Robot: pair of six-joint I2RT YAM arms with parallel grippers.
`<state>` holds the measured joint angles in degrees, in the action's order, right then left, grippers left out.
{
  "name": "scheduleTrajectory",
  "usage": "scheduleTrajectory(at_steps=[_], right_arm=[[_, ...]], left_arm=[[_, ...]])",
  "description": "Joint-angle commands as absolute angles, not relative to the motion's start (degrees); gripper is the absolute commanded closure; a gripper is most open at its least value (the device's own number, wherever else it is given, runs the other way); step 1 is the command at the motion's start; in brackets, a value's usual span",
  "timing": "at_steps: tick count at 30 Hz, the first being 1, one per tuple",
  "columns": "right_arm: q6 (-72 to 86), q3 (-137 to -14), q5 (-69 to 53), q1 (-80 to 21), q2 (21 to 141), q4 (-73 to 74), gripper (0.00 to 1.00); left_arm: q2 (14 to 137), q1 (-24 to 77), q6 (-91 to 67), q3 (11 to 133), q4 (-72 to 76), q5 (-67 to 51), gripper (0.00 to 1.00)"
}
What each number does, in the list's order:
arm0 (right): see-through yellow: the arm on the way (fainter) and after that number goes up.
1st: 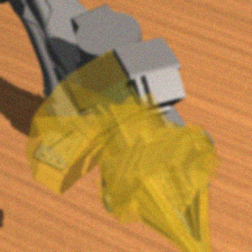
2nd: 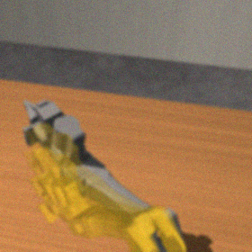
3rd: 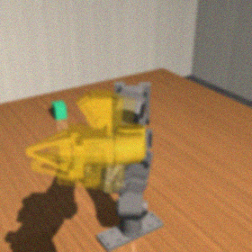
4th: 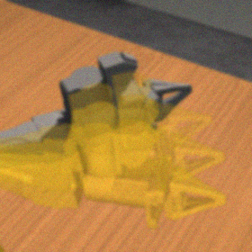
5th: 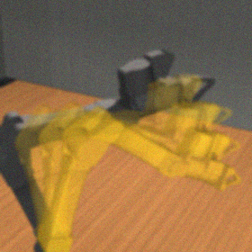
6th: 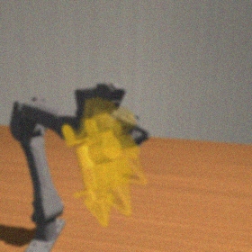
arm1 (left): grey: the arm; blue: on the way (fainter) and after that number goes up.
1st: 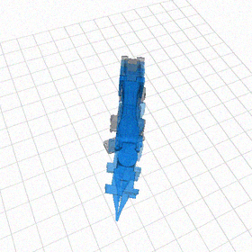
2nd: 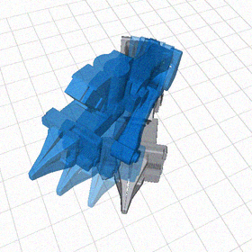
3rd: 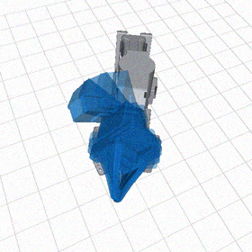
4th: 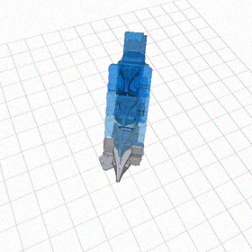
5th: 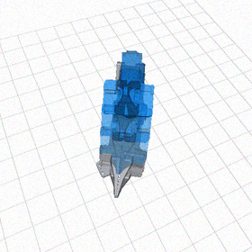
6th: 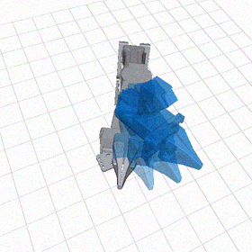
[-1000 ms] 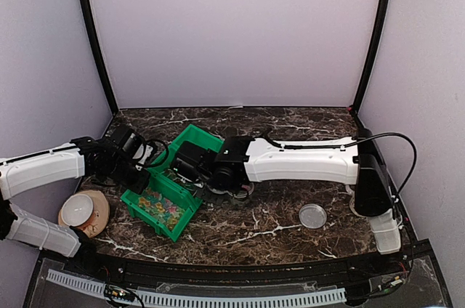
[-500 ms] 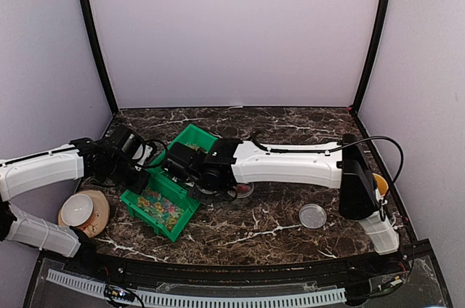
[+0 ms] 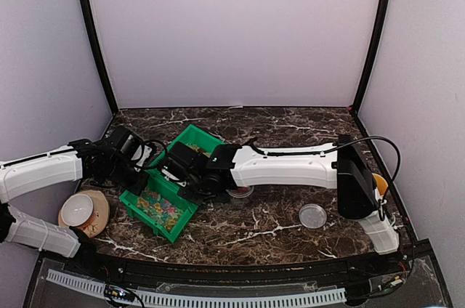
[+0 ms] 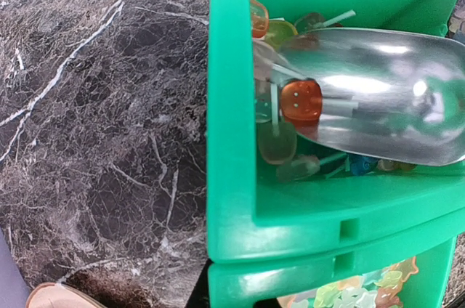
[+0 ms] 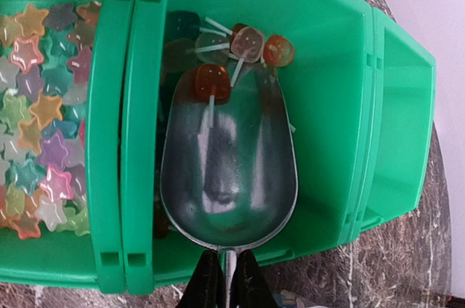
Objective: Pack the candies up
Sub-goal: Scoop the fake candies from the plate.
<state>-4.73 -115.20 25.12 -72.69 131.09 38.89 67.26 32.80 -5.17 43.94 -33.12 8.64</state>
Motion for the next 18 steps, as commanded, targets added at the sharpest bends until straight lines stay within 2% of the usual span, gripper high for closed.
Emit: scheduleTrajectory(at_steps=[1, 8, 18], right_arm=[[-3.03, -111.7, 20.18, -71.82, 132.34, 30.27, 1.0], [-0.88, -105.03, 19.53, -71.38, 131.19, 19.44, 1.0], [1.2, -89.5, 18.7, -69.83, 123.16, 0.85, 1.0]], left_arm=[[63.55, 33.22, -5.71, 45.11, -26.02, 6.99, 1.0], [63.54, 33.22, -5.71, 45.12, -26.15, 7.62, 1.0], [63.54, 33.22, -5.93, 45.25, -26.48, 8.65, 1.0]])
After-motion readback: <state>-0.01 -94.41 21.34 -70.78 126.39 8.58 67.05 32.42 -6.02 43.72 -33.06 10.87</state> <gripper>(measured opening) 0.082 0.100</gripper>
